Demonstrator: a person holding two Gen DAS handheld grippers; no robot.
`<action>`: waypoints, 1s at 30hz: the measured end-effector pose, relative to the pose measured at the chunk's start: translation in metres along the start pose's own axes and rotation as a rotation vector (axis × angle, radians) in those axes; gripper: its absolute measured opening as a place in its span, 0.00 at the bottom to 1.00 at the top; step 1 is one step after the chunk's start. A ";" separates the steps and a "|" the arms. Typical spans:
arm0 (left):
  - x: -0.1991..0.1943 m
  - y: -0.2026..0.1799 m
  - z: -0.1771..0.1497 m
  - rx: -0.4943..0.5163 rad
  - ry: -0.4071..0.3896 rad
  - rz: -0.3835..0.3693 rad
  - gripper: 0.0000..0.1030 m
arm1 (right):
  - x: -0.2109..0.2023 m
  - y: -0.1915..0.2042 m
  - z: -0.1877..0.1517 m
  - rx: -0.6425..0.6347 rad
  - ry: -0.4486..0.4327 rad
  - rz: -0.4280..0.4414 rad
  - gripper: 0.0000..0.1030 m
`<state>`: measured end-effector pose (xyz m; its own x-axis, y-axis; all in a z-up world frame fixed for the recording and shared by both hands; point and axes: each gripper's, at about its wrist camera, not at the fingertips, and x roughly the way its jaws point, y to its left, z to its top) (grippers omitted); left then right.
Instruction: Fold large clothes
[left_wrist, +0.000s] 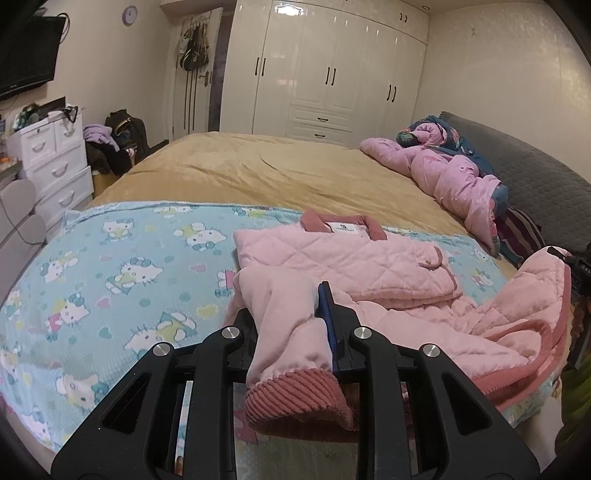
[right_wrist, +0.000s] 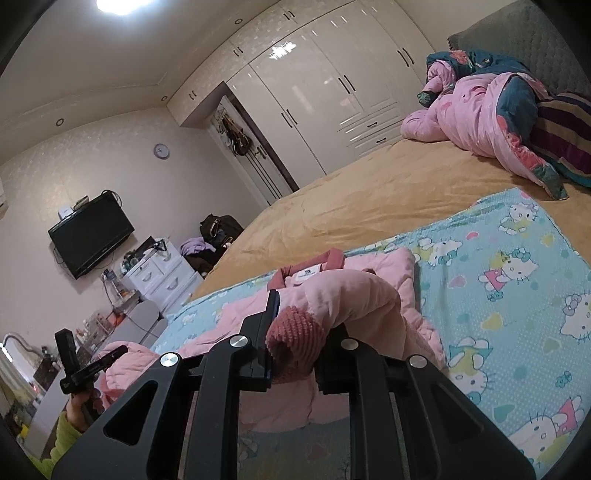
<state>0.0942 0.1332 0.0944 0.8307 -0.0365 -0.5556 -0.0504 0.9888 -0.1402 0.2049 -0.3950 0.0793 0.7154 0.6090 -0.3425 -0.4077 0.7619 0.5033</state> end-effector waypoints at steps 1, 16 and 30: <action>0.002 0.000 0.003 -0.001 -0.003 0.002 0.16 | 0.002 -0.001 0.003 0.005 -0.002 -0.002 0.14; 0.035 0.004 0.032 0.005 -0.014 0.038 0.16 | 0.043 -0.014 0.037 0.018 -0.010 -0.046 0.14; 0.083 0.017 0.044 -0.019 0.003 0.085 0.17 | 0.103 -0.031 0.058 0.037 0.024 -0.121 0.14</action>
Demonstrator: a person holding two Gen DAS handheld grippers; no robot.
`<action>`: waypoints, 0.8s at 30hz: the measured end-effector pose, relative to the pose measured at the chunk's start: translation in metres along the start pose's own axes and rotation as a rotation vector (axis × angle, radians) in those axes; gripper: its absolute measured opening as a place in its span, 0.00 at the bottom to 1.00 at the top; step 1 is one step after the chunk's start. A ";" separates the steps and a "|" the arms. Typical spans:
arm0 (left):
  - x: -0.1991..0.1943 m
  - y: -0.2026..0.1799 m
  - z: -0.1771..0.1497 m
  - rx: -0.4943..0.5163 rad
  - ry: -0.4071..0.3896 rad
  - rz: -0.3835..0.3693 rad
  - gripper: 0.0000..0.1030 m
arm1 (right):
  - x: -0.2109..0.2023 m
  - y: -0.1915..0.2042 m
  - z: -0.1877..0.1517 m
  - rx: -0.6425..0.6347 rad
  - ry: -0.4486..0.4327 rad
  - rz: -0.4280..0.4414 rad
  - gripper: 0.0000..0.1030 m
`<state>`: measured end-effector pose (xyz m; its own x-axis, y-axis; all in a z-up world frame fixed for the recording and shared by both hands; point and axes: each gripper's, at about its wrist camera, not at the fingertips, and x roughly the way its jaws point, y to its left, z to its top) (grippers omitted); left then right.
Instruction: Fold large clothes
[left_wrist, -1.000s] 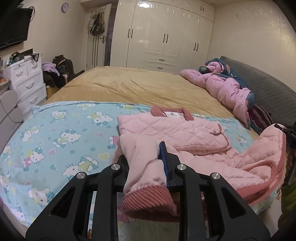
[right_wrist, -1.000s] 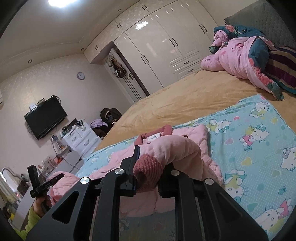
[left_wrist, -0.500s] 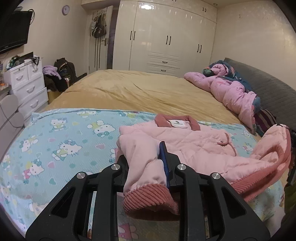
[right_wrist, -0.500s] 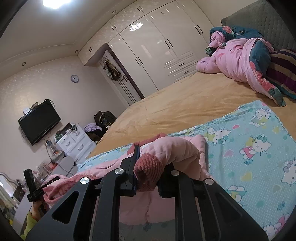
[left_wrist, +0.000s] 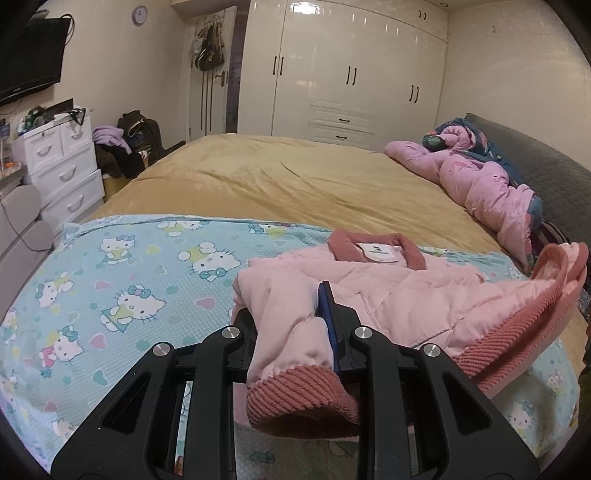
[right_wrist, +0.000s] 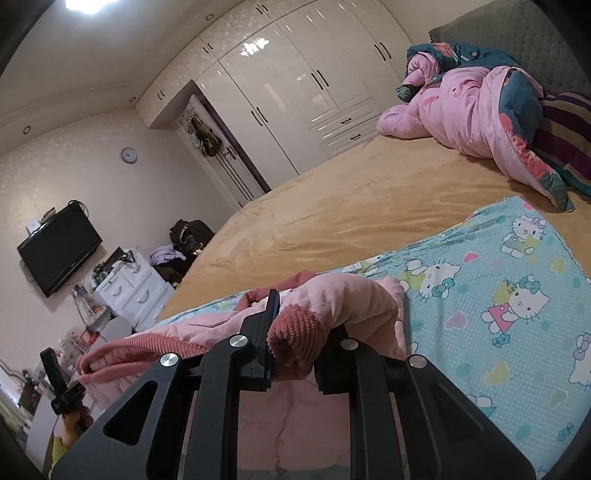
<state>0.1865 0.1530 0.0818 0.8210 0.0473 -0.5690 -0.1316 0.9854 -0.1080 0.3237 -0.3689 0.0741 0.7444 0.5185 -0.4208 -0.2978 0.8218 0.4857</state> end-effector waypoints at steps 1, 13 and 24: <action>0.003 0.001 0.000 -0.002 0.003 0.002 0.17 | 0.003 -0.001 0.001 -0.001 0.004 -0.004 0.14; 0.052 0.007 -0.001 -0.001 0.058 0.043 0.18 | 0.065 -0.018 0.008 0.018 0.081 -0.107 0.14; 0.087 0.013 -0.007 -0.032 0.083 0.046 0.19 | 0.108 -0.034 0.002 0.022 0.133 -0.173 0.14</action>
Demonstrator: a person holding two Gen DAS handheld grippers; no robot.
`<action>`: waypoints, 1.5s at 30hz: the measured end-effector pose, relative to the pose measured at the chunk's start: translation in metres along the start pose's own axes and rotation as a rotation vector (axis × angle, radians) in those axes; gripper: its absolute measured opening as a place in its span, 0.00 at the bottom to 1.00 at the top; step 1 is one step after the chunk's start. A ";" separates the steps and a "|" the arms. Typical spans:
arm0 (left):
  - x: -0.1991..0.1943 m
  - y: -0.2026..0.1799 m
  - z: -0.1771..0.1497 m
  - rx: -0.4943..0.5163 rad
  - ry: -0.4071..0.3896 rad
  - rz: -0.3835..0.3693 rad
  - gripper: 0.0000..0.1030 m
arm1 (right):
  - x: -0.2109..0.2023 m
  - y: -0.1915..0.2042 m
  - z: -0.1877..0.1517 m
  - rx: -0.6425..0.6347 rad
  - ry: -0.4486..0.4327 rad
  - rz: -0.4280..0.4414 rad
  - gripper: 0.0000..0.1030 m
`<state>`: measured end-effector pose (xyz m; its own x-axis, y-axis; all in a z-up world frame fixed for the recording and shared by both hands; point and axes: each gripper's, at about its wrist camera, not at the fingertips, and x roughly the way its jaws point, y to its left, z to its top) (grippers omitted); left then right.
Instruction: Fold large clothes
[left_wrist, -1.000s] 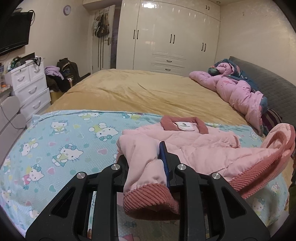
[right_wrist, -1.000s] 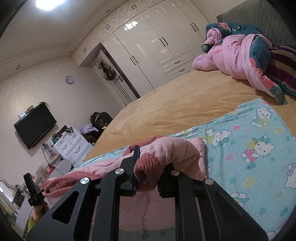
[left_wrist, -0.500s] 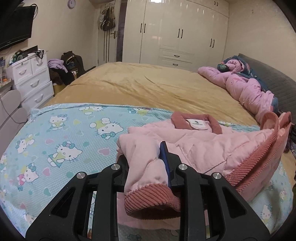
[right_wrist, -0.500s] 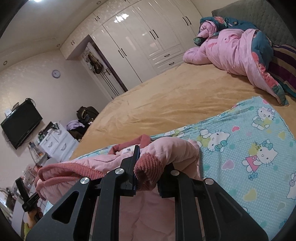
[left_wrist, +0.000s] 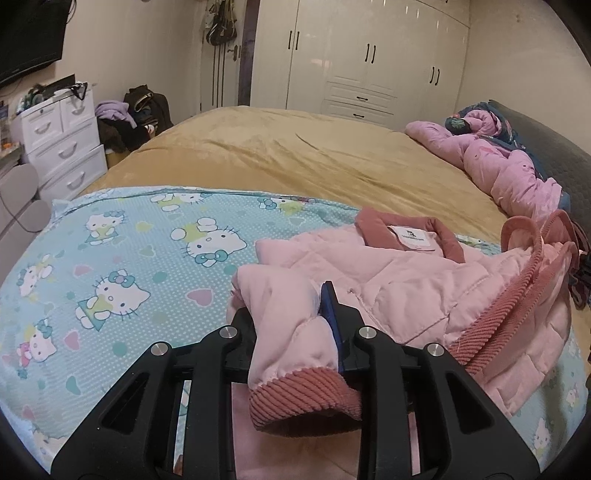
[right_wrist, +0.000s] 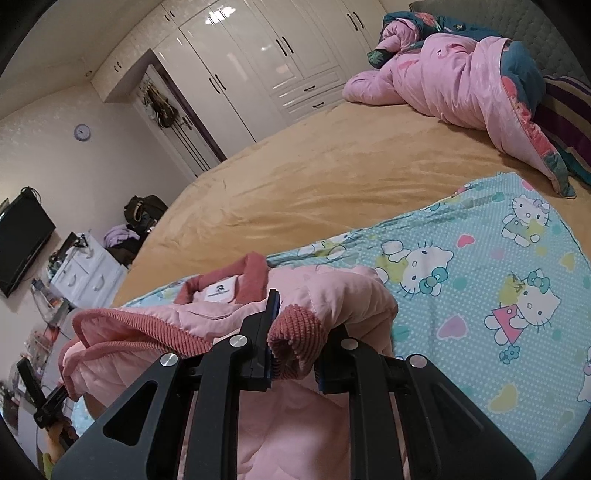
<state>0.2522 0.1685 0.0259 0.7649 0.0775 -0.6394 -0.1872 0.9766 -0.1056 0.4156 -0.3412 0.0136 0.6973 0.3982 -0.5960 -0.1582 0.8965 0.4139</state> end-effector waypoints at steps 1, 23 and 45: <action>0.002 -0.001 0.000 -0.001 0.000 0.003 0.19 | 0.004 -0.001 0.000 0.005 0.005 -0.002 0.15; 0.035 0.007 0.006 -0.073 0.041 -0.050 0.21 | -0.002 0.007 0.012 0.116 0.118 0.199 0.96; -0.011 0.000 0.017 -0.067 -0.191 0.096 0.91 | 0.018 0.041 -0.045 -0.307 0.032 -0.214 0.96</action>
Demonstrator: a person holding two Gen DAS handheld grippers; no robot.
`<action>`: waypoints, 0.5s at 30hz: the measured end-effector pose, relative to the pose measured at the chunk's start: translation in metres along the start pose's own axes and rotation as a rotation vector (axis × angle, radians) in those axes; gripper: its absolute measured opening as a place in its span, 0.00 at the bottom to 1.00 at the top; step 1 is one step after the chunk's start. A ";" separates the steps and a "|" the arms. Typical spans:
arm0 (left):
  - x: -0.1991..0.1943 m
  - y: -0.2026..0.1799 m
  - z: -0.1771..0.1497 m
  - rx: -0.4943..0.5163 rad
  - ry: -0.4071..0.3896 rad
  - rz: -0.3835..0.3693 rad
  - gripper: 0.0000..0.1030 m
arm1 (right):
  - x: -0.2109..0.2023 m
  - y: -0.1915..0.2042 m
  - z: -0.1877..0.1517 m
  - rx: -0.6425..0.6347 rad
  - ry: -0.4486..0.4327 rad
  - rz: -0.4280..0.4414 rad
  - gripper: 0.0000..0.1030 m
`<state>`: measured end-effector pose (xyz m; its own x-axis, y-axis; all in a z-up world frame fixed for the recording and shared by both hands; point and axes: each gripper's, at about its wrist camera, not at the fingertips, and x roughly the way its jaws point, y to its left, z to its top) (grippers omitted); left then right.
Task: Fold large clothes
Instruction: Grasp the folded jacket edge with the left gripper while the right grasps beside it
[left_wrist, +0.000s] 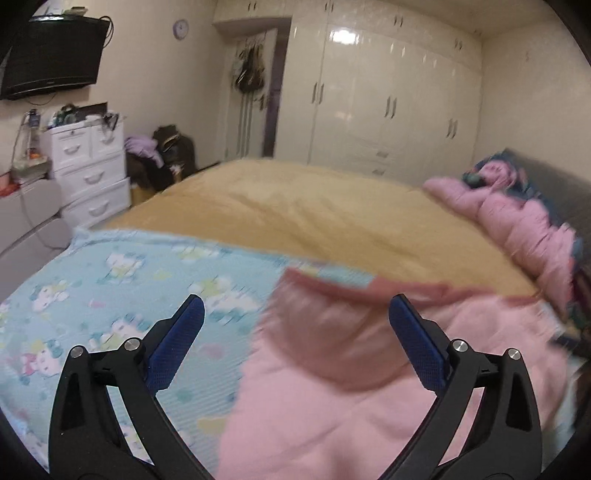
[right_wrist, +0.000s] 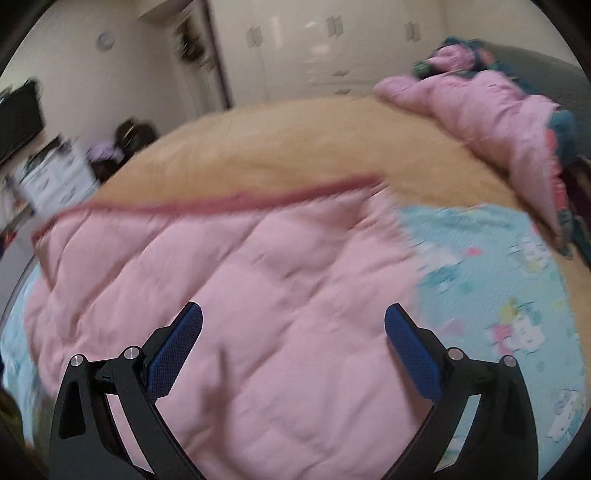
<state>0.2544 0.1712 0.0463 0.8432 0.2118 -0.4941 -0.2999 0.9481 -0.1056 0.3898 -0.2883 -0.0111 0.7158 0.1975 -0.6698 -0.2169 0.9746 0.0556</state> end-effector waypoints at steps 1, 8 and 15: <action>0.009 0.005 -0.006 -0.002 0.037 0.007 0.91 | 0.002 -0.008 0.003 -0.004 0.001 -0.038 0.96; 0.074 0.025 -0.048 0.006 0.307 -0.064 0.91 | 0.043 -0.022 -0.004 -0.038 0.138 0.011 0.75; 0.078 0.006 -0.057 0.075 0.255 -0.107 0.54 | 0.043 -0.009 -0.013 -0.065 0.064 0.008 0.41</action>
<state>0.2928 0.1799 -0.0420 0.7258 0.0520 -0.6859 -0.1737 0.9787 -0.1095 0.4137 -0.2897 -0.0496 0.6706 0.1964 -0.7153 -0.2664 0.9637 0.0148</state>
